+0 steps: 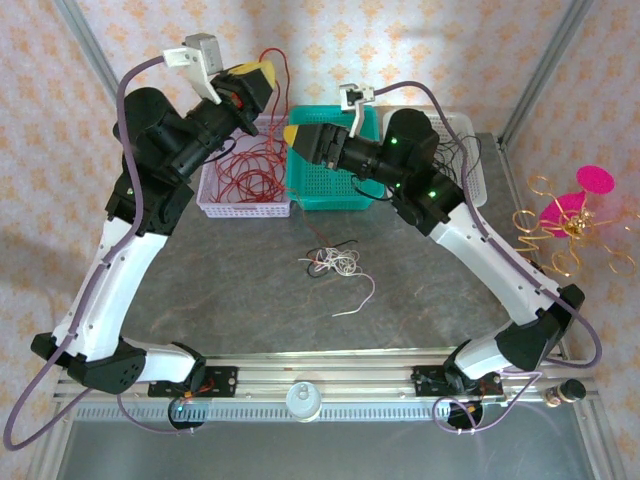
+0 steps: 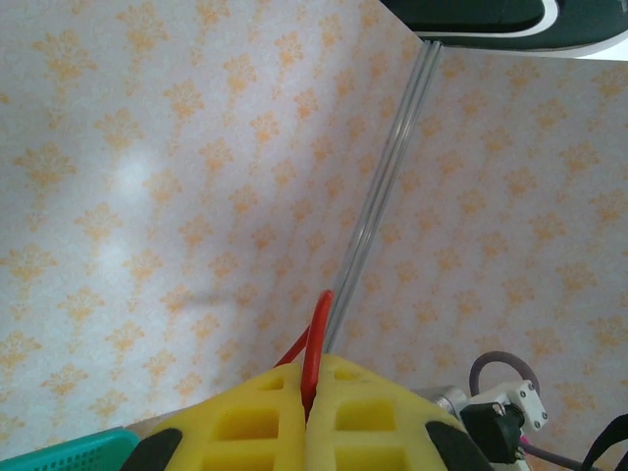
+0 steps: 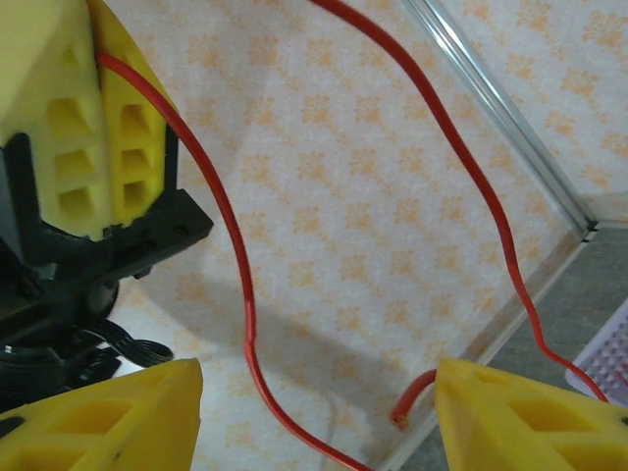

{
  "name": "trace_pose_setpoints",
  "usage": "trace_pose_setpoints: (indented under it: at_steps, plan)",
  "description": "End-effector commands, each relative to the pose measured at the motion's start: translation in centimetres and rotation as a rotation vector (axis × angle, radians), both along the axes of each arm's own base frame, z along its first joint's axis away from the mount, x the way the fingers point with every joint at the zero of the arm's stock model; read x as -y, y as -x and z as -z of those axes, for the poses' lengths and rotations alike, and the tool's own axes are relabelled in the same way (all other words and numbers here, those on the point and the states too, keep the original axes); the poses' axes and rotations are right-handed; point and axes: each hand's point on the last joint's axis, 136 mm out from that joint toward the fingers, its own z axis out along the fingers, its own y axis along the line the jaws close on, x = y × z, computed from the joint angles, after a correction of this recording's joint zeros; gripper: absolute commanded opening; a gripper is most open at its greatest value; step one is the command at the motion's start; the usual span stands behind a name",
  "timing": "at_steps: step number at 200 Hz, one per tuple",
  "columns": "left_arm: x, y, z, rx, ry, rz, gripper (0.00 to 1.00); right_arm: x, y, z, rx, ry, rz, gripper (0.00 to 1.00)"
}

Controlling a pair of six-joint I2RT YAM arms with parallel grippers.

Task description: Untangle the cables

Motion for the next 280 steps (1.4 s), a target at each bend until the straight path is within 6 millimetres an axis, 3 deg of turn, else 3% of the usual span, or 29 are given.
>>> trace_pose_setpoints:
  at_steps: [1,23,51,70,95,126,151,179,203,236,280]
  plan:
    - [-0.2,1.7,-1.3,0.037,0.018,0.027,0.00,0.2,-0.5,-0.5,-0.020,-0.029,0.016,0.61]
    - [-0.1,1.7,-1.2,0.036,0.020,0.035,0.00,0.6,-2.4,0.8,-0.073,0.001,0.115,0.55]
    - [0.2,1.7,-1.1,0.031,0.022,0.051,0.00,-0.6,-3.5,1.3,-0.104,-0.006,0.102,0.45]
    - [0.2,1.8,-1.2,0.033,0.021,0.058,0.00,-0.4,-4.9,2.5,-0.146,0.018,0.166,0.27]
    - [0.1,2.3,-1.8,0.054,0.019,0.058,0.00,1.8,-7.5,7.0,-0.284,0.086,0.352,0.00]
    - [-0.2,3.0,-3.2,0.102,0.025,0.056,0.00,4.4,-9.4,15.1,-0.553,0.126,0.414,0.00]
    - [-0.6,3.8,-4.3,0.162,0.044,0.052,0.00,4.3,-9.1,19.7,-0.691,0.143,0.367,0.00]
    - [-1.1,4.4,-5.2,0.220,0.066,0.037,0.00,2.1,-7.7,22.6,-0.801,0.186,0.213,0.00]
    - [-1.4,4.6,-5.8,0.251,0.078,0.024,0.00,1.7,-6.9,24.6,-0.861,0.204,0.167,0.00]
    - [-1.4,4.6,-6.6,0.283,0.086,0.019,0.00,1.5,-6.0,26.6,-0.951,0.144,0.119,0.23]
    - [-1.6,4.2,-6.7,0.301,0.094,-0.001,0.00,1.9,-5.1,28.2,-1.095,-0.026,0.075,0.27]
